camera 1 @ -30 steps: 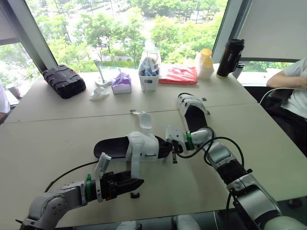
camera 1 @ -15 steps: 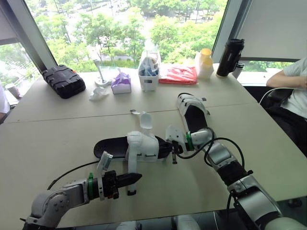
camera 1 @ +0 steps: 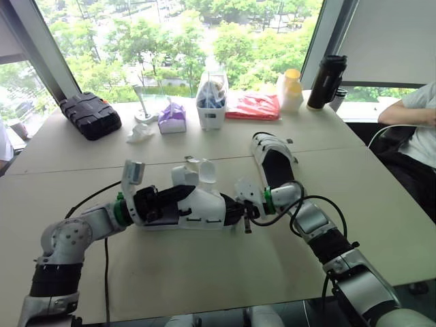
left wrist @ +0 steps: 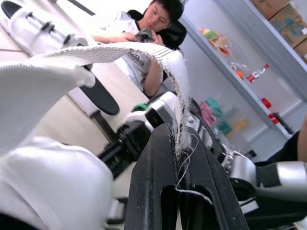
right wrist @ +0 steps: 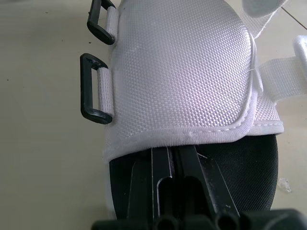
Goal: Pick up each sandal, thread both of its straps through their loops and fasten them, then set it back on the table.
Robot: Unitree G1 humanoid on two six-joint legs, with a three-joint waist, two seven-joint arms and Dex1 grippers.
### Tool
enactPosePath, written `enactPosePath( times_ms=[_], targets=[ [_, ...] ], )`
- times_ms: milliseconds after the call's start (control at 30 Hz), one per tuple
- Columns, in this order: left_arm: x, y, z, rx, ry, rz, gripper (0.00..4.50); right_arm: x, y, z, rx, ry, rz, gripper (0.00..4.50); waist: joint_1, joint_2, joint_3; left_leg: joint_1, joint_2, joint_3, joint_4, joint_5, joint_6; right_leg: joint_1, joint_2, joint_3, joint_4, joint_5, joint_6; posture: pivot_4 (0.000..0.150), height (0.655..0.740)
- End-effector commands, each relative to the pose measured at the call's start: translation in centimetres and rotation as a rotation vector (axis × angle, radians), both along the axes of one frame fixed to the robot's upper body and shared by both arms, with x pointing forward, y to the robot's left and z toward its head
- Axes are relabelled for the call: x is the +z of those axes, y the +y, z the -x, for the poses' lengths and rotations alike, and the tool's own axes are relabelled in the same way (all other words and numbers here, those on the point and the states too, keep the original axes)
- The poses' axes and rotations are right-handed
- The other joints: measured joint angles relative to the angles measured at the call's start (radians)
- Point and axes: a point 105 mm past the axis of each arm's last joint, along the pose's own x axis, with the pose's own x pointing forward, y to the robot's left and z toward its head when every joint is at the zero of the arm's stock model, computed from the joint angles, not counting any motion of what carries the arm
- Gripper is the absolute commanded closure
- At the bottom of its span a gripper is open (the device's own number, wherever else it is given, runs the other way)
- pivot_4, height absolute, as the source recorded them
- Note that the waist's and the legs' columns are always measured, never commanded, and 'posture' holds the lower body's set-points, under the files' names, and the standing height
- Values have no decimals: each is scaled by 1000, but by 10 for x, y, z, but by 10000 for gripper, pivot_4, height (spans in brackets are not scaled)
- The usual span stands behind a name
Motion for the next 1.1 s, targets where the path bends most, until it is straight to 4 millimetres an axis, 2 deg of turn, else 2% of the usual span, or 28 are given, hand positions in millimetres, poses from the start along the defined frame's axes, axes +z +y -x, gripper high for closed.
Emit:
enactPosePath(
  times_ms=[33,200,567,900,1100],
  targets=[
    [-11,-9,-9,-18,-9,-15,44875,-24,-4,8,3,66,78,45000,-1,0,0,0,0,0,0,0,0,0,0,0,0,0,0,1500,7400],
    [-21,-14,-9,-64,18,-30,44875,-22,-4,7,-2,64,74,45000,-3,0,0,0,0,0,0,0,0,-1,0,0,0,0,0,1500,7400],
    [-35,-2,-7,-97,24,-103,44875,-24,-6,9,-1,60,81,45000,-4,0,0,0,0,0,0,0,0,0,0,0,0,0,0,1500,7400],
    [-44,-7,-4,-137,-129,-198,44875,-24,-4,10,2,60,79,45000,-4,0,0,0,0,-1,0,0,0,-1,0,0,0,0,0,1500,7400],
    [-55,-8,7,-194,-160,-259,44875,-25,-5,10,0,62,80,45000,-5,0,0,0,0,0,0,0,0,-1,-1,0,0,0,0,1500,7400]
  ],
)
